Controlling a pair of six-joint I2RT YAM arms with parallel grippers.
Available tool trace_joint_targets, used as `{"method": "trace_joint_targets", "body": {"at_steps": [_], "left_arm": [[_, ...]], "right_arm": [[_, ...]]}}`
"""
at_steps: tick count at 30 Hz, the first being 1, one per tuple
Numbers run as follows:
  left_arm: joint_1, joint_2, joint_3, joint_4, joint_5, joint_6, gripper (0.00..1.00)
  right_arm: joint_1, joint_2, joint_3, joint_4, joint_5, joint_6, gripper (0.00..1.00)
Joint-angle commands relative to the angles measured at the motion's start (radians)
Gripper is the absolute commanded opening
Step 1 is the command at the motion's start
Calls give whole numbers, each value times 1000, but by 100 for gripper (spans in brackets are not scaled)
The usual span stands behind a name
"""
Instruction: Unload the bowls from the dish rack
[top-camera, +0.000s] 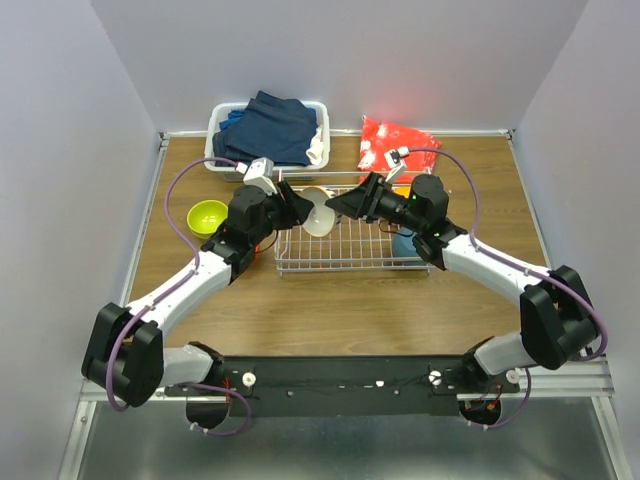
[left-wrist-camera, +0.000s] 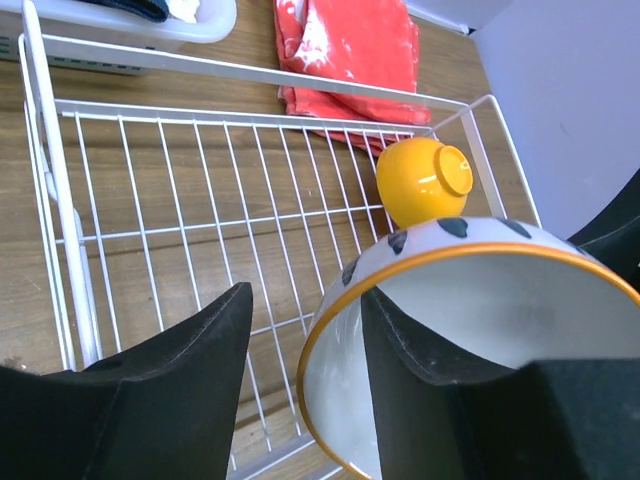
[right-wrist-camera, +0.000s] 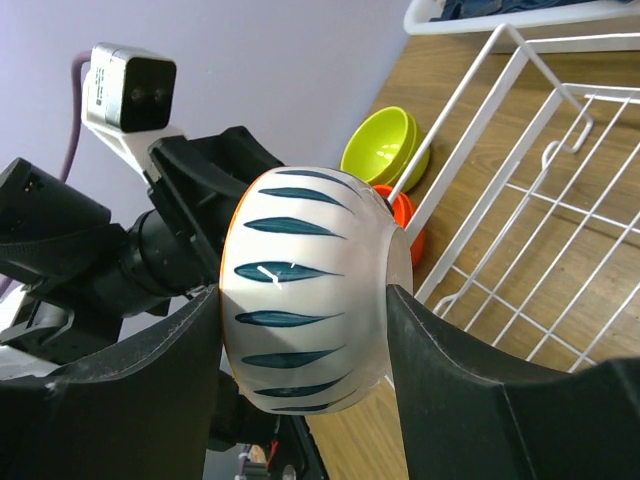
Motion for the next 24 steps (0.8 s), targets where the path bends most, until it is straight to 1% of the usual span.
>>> {"method": "trace_joint_targets", "body": {"at_steps": [1, 2, 3, 4, 5, 7, 8, 9, 11, 12, 14, 15, 18, 21, 24], "left_arm": [[-6, -15, -11, 48, -44, -38, 49], [-6, -20, -21, 48, -44, -38, 40], [-6, -29, -24, 51, -68, -38, 35], [-6, -35, -30, 51, -70, -38, 31], [-6, -40, -37, 52, -70, -38, 23], [-6, -55, -41, 48, -70, -30, 13], [-6, -63, -43, 43, -71, -24, 4], [-6, -76, -43, 35, -73, -20, 0], [-6, -92, -44, 8, -93, 3, 0], [-6, -110, -44, -1, -100, 13, 0], [-5, -132, -44, -38, -126, 28, 0], [-5, -151, -46, -47, -134, 40, 0], [-3, -190, -43, -89, -165, 66, 0], [12, -227, -29, -153, -198, 86, 0], [53, -256, -5, -230, -211, 108, 0]], "right_arm": [[-7, -29, -19, 149, -51, 63, 22], [-7, -29, -22, 157, -56, 71, 22], [-7, -29, -23, 161, -58, 73, 22], [-7, -29, -25, 164, -59, 73, 22], [-7, -31, -28, 166, -58, 76, 22], [-7, -31, -36, 172, -58, 77, 23], [-9, -31, -42, 172, -56, 76, 25], [-9, -31, -45, 172, -55, 79, 29], [-10, -35, -56, 171, -47, 76, 34], [-13, -39, -59, 168, -45, 74, 44], [-15, -45, -66, 157, -38, 59, 58], [-15, -48, -65, 151, -38, 50, 70], [-15, -60, -62, 118, -25, 16, 85], [-15, -80, -54, 68, -7, -34, 91], [-15, -104, -50, 4, 25, -94, 93]]}}
